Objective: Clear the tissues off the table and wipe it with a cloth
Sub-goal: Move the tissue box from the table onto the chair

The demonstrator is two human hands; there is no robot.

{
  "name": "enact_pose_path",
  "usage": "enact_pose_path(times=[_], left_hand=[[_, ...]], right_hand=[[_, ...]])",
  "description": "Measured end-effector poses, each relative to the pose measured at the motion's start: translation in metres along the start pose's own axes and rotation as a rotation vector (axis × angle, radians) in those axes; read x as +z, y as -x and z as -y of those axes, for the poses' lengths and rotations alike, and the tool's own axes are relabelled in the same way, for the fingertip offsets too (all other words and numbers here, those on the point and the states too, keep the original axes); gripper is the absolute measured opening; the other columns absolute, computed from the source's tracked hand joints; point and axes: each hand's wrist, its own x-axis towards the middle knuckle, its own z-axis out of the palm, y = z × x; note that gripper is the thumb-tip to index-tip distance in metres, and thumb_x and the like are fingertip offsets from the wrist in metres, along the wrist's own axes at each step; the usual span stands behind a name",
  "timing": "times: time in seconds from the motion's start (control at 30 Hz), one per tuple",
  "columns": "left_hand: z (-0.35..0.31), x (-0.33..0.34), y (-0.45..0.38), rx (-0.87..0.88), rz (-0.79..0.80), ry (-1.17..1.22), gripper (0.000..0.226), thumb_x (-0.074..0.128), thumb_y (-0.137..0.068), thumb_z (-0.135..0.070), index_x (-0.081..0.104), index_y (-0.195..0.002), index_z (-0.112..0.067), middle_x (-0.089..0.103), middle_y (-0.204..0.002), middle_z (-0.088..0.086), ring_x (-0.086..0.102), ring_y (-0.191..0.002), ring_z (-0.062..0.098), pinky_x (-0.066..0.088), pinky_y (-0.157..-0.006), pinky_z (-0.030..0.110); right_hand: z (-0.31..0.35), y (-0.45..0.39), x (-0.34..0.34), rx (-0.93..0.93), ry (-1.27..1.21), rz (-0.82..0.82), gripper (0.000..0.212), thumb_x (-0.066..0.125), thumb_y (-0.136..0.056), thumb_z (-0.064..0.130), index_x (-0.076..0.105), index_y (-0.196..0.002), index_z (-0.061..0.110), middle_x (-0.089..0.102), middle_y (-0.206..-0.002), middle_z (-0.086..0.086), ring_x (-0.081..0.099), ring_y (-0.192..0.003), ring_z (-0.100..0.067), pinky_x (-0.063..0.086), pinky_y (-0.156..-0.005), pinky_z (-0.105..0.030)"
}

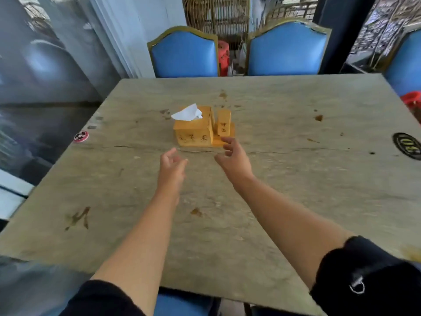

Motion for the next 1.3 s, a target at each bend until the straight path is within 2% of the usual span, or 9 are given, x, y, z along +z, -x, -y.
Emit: enact_pose_path(times=[0.2,0.27,0.37,0.5,0.6,0.87,1.03,1.17,1.3], left_hand=[[0.010,-0.005,-0.089,-0.034,0.055,-0.026,0.059,0.056,-0.094,-0.015,0.030,-0.147,-0.022,0.037,-0.149,0.005,0.045,-0.116,0.009,0.039,-0.066,0.010],[0.012,-0.002,-0.114,-0.048,0.067,-0.032,0.063,0.058,-0.094,-0.021,0.027,-0.149,-0.022,0.037,-0.150,0.004,0.047,-0.122,0.014,0.040,-0.076,0.011],[0.015,0.003,-0.144,-0.046,0.116,-0.058,0.061,0.059,-0.090,-0.041,0.036,-0.143,-0.023,0.048,-0.142,0.002,0.048,-0.127,0.018,0.037,-0.093,0.028],[0.015,0.011,-0.169,-0.062,0.227,-0.047,0.050,0.050,-0.090,-0.057,0.053,-0.125,-0.021,0.061,-0.115,0.002,0.056,-0.107,0.019,0.041,-0.080,0.025],[0.014,0.018,-0.178,-0.113,0.265,0.029,0.044,0.048,-0.092,-0.057,0.050,-0.126,-0.030,0.056,-0.113,-0.010,0.049,-0.103,0.009,0.035,-0.090,0.029],[0.019,0.029,-0.170,-0.136,0.245,0.152,0.058,0.051,-0.093,-0.052,0.033,-0.144,-0.032,0.042,-0.125,-0.016,0.037,-0.113,0.004,0.025,-0.094,0.031],[0.010,0.037,-0.144,-0.085,0.273,0.230,0.040,0.052,-0.094,-0.043,0.045,-0.133,-0.033,0.055,-0.113,-0.025,0.048,-0.101,-0.009,0.032,-0.096,0.031],[-0.002,0.047,-0.109,-0.088,0.309,0.261,0.043,0.056,-0.092,-0.044,0.047,-0.132,-0.030,0.057,-0.125,-0.014,0.054,-0.114,0.006,0.040,-0.100,0.041],[-0.012,0.068,-0.057,-0.060,0.354,0.251,0.045,0.056,-0.092,-0.043,0.046,-0.133,-0.027,0.058,-0.126,-0.008,0.056,-0.114,0.010,0.042,-0.097,0.040]], right_hand=[[0.002,-0.054,0.053,0.035,0.053,-0.116,0.062,0.069,-0.085,0.028,0.042,-0.140,0.023,0.051,-0.136,-0.001,0.048,-0.125,-0.016,0.044,-0.102,-0.037],[0.002,-0.069,0.064,0.046,0.062,-0.137,0.064,0.068,-0.086,0.029,0.039,-0.143,0.023,0.048,-0.140,0.001,0.045,-0.129,-0.015,0.042,-0.106,-0.039],[0.002,-0.088,0.075,0.038,0.117,-0.150,0.065,0.065,-0.089,0.030,0.035,-0.146,0.021,0.047,-0.142,0.001,0.044,-0.131,-0.016,0.041,-0.107,-0.040],[0.000,-0.106,0.086,0.059,0.139,-0.182,0.062,0.059,-0.093,0.033,0.034,-0.148,0.018,0.048,-0.143,-0.002,0.046,-0.130,-0.019,0.041,-0.107,-0.039],[-0.001,-0.112,0.091,0.073,0.122,-0.232,0.057,0.057,-0.094,0.031,0.037,-0.146,0.019,0.051,-0.142,-0.001,0.048,-0.129,-0.018,0.042,-0.107,-0.041],[-0.002,-0.107,0.088,0.085,0.014,-0.295,0.050,0.059,-0.093,0.028,0.045,-0.142,0.025,0.055,-0.136,0.003,0.052,-0.123,-0.014,0.046,-0.103,-0.038],[0.003,-0.088,0.066,0.038,-0.012,-0.316,0.050,0.060,-0.092,0.028,0.047,-0.140,0.027,0.056,-0.133,0.006,0.052,-0.120,-0.011,0.045,-0.103,-0.037],[0.010,-0.062,0.034,0.036,-0.056,-0.334,0.050,0.060,-0.093,0.028,0.046,-0.141,0.026,0.055,-0.133,0.005,0.051,-0.120,-0.011,0.046,-0.103,-0.037],[0.008,-0.021,-0.011,0.040,-0.086,-0.358,0.050,0.060,-0.092,0.028,0.047,-0.140,0.027,0.057,-0.130,0.004,0.053,-0.119,-0.012,0.046,-0.103,-0.037]])
